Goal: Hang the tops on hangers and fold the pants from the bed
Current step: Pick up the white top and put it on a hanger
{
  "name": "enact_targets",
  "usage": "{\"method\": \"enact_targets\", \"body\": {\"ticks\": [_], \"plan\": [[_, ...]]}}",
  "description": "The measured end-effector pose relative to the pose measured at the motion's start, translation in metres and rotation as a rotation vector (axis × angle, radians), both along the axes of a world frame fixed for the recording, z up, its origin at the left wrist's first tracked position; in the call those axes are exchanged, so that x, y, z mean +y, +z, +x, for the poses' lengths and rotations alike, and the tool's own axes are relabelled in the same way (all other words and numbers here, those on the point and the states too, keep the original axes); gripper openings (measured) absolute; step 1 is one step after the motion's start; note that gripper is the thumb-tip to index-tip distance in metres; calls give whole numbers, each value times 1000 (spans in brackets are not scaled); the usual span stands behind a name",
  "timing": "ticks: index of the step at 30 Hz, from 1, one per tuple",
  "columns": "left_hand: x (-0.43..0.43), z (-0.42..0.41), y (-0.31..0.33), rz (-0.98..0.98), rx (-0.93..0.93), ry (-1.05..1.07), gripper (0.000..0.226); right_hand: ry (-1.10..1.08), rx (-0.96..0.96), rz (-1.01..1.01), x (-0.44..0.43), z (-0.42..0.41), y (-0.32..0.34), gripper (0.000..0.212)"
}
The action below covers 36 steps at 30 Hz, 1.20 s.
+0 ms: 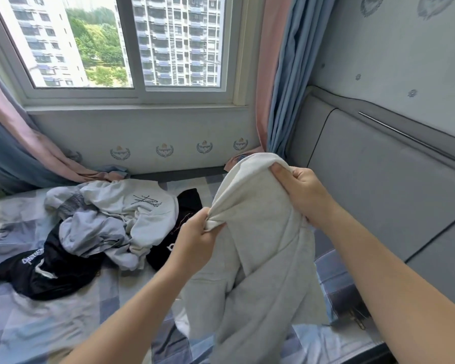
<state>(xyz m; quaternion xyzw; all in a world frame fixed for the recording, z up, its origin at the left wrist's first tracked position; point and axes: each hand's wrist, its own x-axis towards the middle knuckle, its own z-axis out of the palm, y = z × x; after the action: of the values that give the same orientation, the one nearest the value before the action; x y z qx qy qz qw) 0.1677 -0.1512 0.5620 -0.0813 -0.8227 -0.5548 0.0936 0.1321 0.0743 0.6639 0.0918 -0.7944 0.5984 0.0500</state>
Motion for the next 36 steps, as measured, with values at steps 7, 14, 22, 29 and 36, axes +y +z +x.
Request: {"method": "enact_targets", "body": {"ticks": [7, 14, 22, 29, 36], "plan": [[-10, 6, 40, 164, 18, -51, 40, -26, -70, 144, 23, -13, -14, 26], [-14, 12, 68, 457, -38, 71, 31, -8, 218, 79, -26, 60, -32, 4], [-11, 19, 70, 642, -142, 73, 27, 237, -209, 179, -71, 91, -119, 81], [-19, 21, 63, 630, -201, 136, 24, 213, -243, 325, -76, 91, -154, 13], [-48, 10, 52, 223, -295, 218, 56, 51, -212, 271, -54, 75, -128, 33]]}}
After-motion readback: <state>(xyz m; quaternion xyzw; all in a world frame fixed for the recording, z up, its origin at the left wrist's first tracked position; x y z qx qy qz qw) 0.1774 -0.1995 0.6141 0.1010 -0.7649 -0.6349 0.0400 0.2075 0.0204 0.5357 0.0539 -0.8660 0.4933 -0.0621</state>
